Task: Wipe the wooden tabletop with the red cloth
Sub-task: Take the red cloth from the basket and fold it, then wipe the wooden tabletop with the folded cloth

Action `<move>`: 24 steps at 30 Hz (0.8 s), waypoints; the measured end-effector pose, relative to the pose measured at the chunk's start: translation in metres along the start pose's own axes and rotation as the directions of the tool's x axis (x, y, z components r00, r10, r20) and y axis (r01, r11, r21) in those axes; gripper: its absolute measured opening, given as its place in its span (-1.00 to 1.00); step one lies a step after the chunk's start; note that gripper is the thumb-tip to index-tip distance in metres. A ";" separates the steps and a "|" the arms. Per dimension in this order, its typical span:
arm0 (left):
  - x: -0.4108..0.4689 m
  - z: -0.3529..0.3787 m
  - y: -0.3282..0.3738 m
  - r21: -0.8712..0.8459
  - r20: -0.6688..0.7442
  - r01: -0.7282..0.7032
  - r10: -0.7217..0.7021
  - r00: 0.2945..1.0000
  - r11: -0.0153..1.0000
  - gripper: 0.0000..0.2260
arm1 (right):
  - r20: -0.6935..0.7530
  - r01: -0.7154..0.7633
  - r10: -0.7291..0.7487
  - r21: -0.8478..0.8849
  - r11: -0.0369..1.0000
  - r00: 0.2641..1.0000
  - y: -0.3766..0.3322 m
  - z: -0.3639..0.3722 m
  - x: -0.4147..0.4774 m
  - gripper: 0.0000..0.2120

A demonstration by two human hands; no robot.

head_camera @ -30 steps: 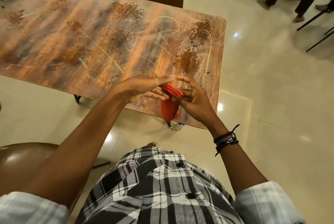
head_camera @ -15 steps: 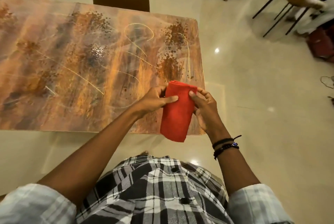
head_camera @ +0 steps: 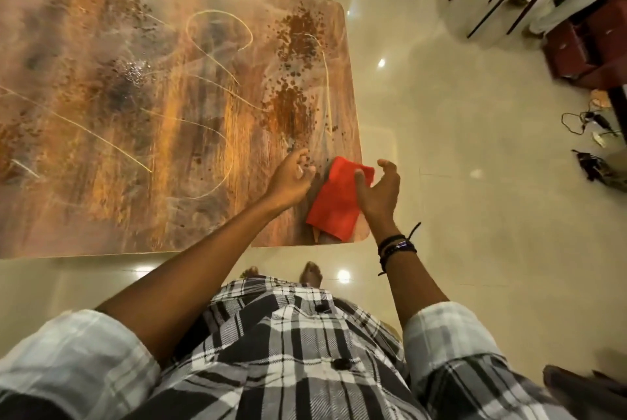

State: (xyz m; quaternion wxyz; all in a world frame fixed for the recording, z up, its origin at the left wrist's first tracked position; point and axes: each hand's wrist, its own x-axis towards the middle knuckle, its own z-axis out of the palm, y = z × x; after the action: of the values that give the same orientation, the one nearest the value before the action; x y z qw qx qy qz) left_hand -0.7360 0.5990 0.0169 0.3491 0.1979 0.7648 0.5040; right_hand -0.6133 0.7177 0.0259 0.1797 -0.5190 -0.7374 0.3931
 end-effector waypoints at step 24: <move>0.034 -0.021 -0.083 0.763 0.091 0.012 -0.125 0.988 0.647 -0.08 | 0.372 0.597 -0.467 -0.509 0.620 0.802 0.063 0.087 0.078 -0.41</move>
State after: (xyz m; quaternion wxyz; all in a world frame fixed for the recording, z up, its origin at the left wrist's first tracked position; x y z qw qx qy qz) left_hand -0.7703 0.5730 -0.0649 0.3037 0.3304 0.8869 0.1092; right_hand -0.6629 0.7638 -0.0880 0.0374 -0.2618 -0.9574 0.1163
